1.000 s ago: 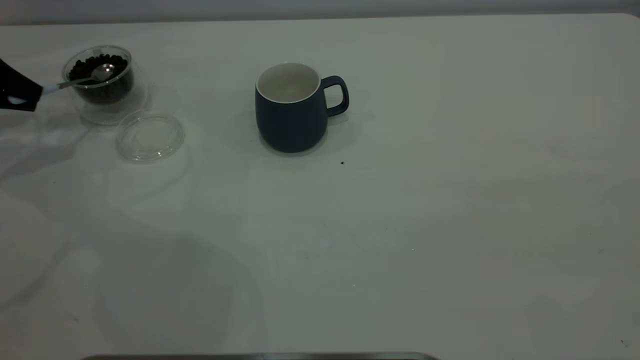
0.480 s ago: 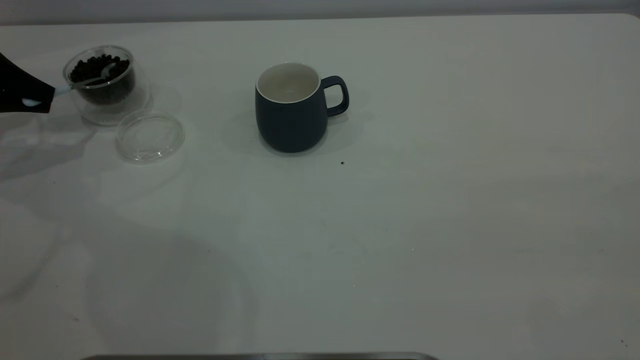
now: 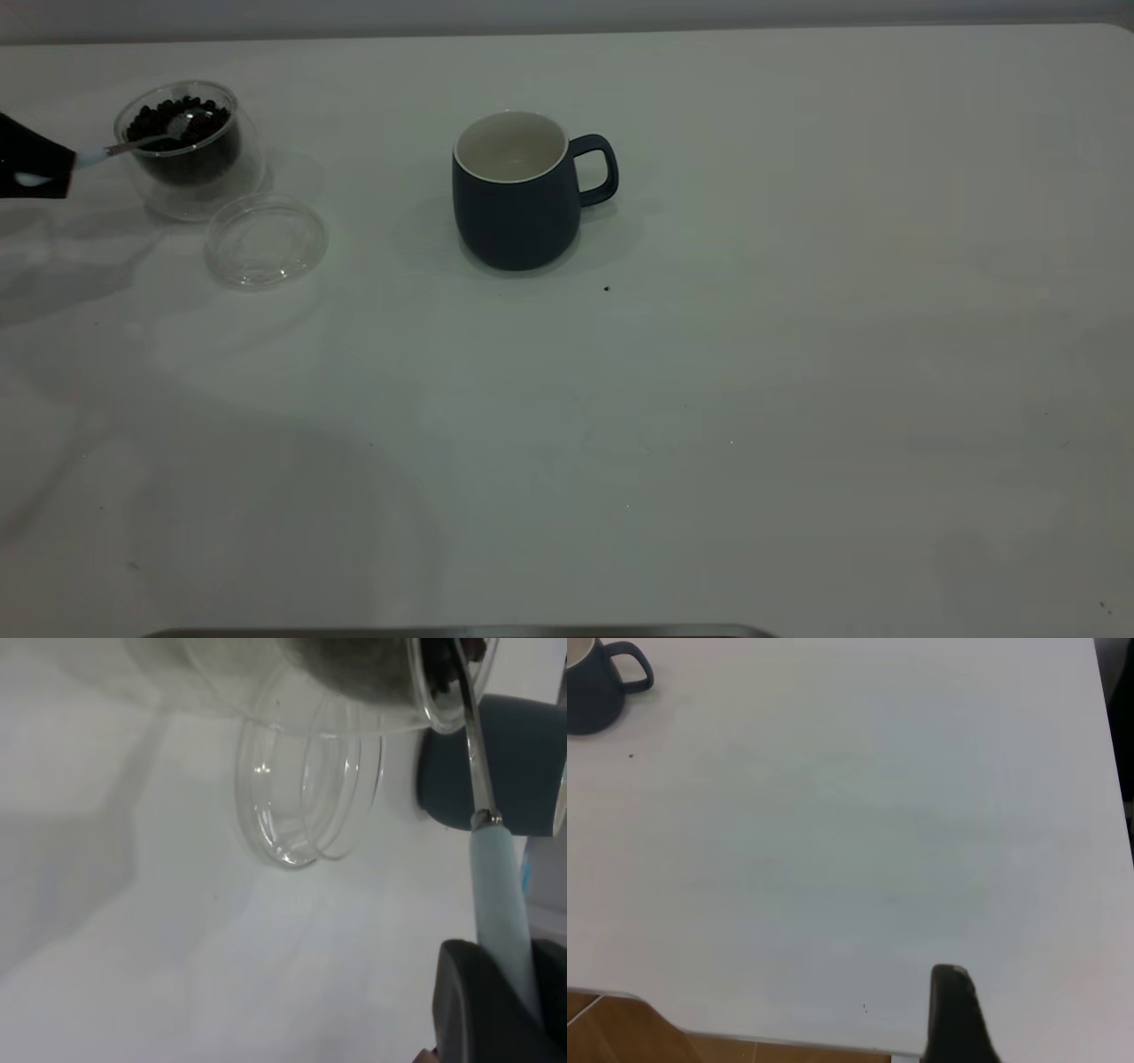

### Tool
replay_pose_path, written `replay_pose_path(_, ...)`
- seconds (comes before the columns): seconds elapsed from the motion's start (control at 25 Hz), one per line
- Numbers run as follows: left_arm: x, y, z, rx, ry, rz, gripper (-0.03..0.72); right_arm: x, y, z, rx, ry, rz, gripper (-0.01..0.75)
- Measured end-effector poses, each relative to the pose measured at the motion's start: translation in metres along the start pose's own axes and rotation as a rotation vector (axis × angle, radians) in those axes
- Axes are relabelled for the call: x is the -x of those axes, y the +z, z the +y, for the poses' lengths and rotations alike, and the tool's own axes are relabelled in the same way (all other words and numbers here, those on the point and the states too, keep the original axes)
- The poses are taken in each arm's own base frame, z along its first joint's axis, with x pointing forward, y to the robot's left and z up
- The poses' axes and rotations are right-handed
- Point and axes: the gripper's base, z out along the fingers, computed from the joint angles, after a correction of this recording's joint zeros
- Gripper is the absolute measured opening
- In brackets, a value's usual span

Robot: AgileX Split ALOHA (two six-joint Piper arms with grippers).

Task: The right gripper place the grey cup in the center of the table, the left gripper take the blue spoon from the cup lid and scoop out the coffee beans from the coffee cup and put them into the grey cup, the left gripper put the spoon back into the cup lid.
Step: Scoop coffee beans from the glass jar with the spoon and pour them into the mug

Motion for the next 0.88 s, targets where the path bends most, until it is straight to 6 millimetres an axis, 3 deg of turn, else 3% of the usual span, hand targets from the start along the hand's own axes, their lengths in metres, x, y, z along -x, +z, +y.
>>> replay_pose_path(0.36, 0.001, -0.015, 0.007, -0.02, 0.003, -0.066, 0.132, 0.0, 0.0, 0.0, 0.0, 0.0, 0.0, 0.453)
replay_pose_path(0.88, 0.001, -0.013, 0.007, -0.013, 0.031, -0.053, 0.132, 0.0, 0.0, 0.0, 0.0, 0.0, 0.0, 0.453)
